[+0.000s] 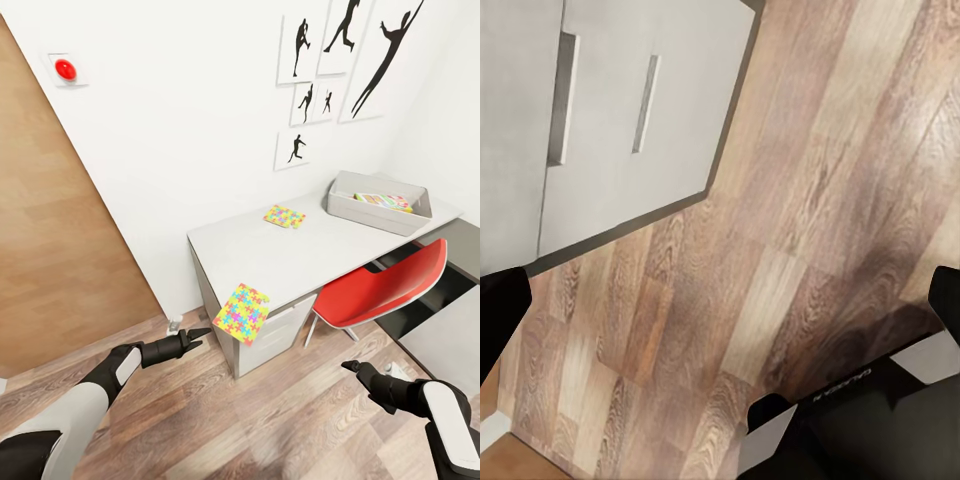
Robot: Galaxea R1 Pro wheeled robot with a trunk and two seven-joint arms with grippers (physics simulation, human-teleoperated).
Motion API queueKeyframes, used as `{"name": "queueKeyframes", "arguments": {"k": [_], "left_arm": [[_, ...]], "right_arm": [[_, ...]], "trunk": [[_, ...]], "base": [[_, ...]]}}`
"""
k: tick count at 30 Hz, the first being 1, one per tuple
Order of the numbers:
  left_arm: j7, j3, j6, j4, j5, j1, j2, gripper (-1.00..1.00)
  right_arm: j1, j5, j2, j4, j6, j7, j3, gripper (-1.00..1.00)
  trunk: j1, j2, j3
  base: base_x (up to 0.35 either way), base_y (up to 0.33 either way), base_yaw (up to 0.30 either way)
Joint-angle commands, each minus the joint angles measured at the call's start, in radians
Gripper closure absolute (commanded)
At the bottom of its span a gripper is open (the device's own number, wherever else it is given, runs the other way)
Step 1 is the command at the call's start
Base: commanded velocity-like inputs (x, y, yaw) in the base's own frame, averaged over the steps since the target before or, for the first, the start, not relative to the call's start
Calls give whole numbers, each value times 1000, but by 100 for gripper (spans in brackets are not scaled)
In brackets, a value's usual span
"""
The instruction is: Put all the toys in the child's room - the three board games (two on the bed and one on the table), the two jigsaw puzzles on the table, and the tennis ball on the table - inside the toy box on the table in the child's room.
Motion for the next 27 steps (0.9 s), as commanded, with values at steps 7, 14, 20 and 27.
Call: {"name": "queueKeyframes", "arguments": {"k": [7,14,20,27], "left_arm": [[-4,3,8,0,1,-1,0,-100],[-7,3,9,0,1,-1,0,-100],[-11,3,10,0,1,-1,0,-100],[-12,4,14,0,1,-1,-4,-100]], "right_arm": [[10,-9,0,-1,2,-10,-1,-100],[13,-9,-1,1,1,-10,-2,-100],[14,-9,-1,2,0,-10,-2,-100],[14,-10,1,3,-4,-10,-1,-100]], "trunk": [[12,-22,-11],[39,-71,-33],[46,-85,-39],[58,-106,-48]], "base": [[0,0,0],[0,0,0],[0,0,0],[0,0,0]]}}
